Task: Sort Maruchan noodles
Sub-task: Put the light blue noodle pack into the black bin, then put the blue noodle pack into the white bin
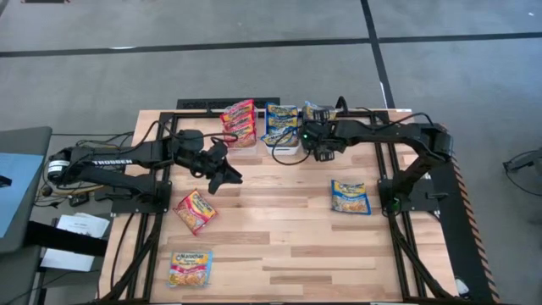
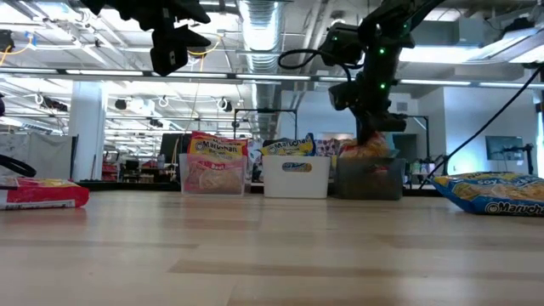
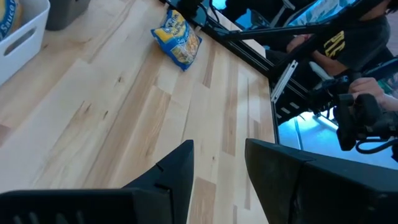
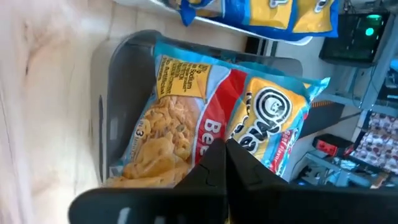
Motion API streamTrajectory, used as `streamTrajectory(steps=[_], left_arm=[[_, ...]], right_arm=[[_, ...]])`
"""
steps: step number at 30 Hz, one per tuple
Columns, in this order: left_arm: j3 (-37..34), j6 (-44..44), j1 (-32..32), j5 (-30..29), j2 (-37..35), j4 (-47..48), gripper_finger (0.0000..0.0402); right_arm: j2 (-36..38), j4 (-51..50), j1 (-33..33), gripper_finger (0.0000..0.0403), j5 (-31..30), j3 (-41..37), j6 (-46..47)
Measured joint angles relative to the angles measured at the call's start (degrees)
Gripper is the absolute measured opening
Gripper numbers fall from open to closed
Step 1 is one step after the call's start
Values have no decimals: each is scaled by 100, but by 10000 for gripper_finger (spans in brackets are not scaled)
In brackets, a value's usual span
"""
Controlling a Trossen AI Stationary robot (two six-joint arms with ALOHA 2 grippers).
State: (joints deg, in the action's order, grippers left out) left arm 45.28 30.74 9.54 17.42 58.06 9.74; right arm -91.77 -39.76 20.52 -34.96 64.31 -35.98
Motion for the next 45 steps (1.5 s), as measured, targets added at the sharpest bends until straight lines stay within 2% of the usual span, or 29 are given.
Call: streamTrajectory(steps=[8,13,18,23,26,29,32,36,41,45], left_arm=[[-1,3,0,21,0,2,130],[-2,7,0,27,0,4,130],[0,9,0,27,0,4,130],[-1,7,0,25,0,4,130],[0,8,0,25,0,4,130],[-2,9,0,25,0,14,130],[-2,9,0,25,0,52,130],[-1,-79,0,25,0,102,130],[-1,-113,0,22,0,166,130],[-1,-109,0,22,0,163,130]], right_arm=[[1,-197,-14,18,-6,0,851],[1,-205,-62,57,-44,0,1057],[1,-246,-149,94,-366,12,1067],[92,-779,-169,112,-443,469,1449],[151,-1455,-172,113,-319,841,1964],[188,-2132,-149,112,182,1238,2516],[233,-2644,-19,112,1165,1482,2920],[217,-2741,317,112,2515,1489,3185],[136,-2668,760,112,2899,1403,3241],[154,-2698,1096,112,3453,1317,3387]])
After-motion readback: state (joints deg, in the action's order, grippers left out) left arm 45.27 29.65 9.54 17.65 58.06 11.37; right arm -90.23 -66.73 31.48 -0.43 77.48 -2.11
